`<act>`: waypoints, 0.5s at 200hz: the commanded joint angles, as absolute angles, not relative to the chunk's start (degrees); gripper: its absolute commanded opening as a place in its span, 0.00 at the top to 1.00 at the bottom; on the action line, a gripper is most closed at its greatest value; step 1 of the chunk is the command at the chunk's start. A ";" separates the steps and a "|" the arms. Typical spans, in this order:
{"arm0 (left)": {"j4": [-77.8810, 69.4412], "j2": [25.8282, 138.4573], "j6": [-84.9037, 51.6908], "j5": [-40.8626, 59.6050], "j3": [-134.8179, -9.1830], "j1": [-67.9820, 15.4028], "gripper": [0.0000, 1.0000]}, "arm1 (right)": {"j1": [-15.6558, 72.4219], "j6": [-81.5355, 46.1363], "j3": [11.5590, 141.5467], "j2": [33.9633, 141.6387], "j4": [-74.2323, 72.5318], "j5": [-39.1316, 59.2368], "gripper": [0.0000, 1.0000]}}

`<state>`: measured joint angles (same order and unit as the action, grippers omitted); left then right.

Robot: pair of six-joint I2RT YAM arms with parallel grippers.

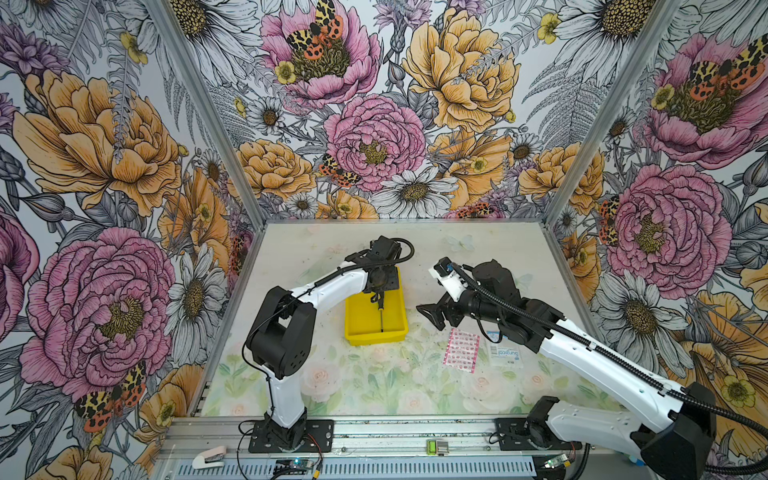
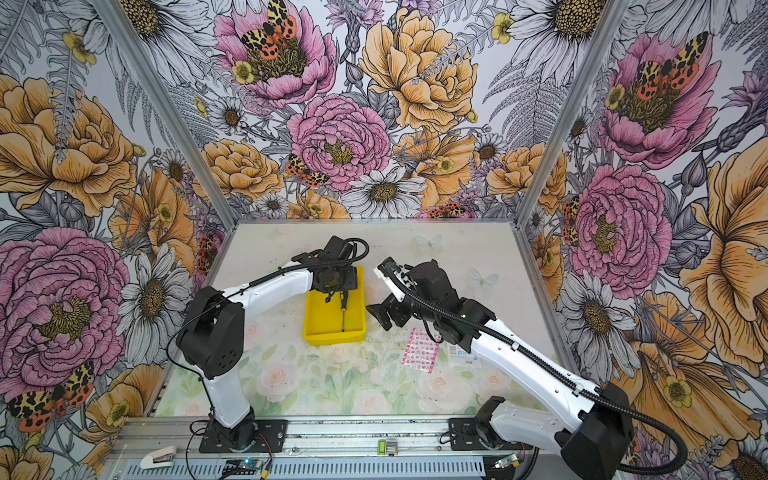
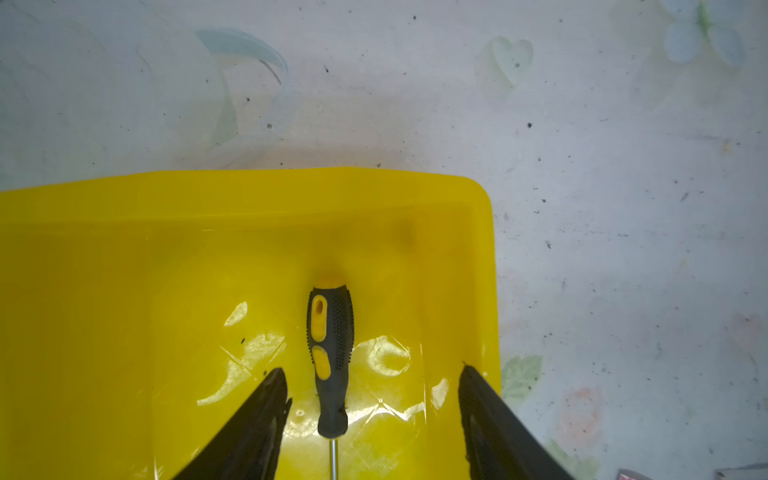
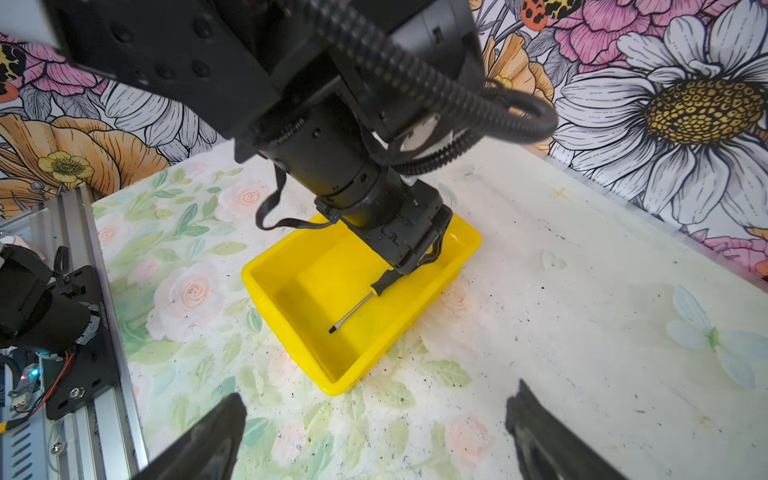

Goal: Put the screwdriver in the bin

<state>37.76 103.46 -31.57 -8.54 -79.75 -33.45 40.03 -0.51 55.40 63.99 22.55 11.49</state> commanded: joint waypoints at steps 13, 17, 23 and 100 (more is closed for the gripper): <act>41.03 97.24 -31.02 -10.54 -79.20 -34.67 0.25 | 39.55 -2.26 52.52 59.87 22.41 7.84 0.01; 41.49 96.57 -30.96 -10.75 -79.13 -34.69 0.24 | 39.56 -2.22 52.17 59.51 22.45 7.52 0.01; 42.11 95.57 -30.77 -10.90 -78.98 -34.78 0.22 | 39.46 -2.14 51.69 58.96 22.44 6.90 0.00; 43.59 83.09 -27.64 -11.06 -72.51 -33.02 0.01 | 37.55 -3.72 49.15 57.43 22.37 -2.01 0.01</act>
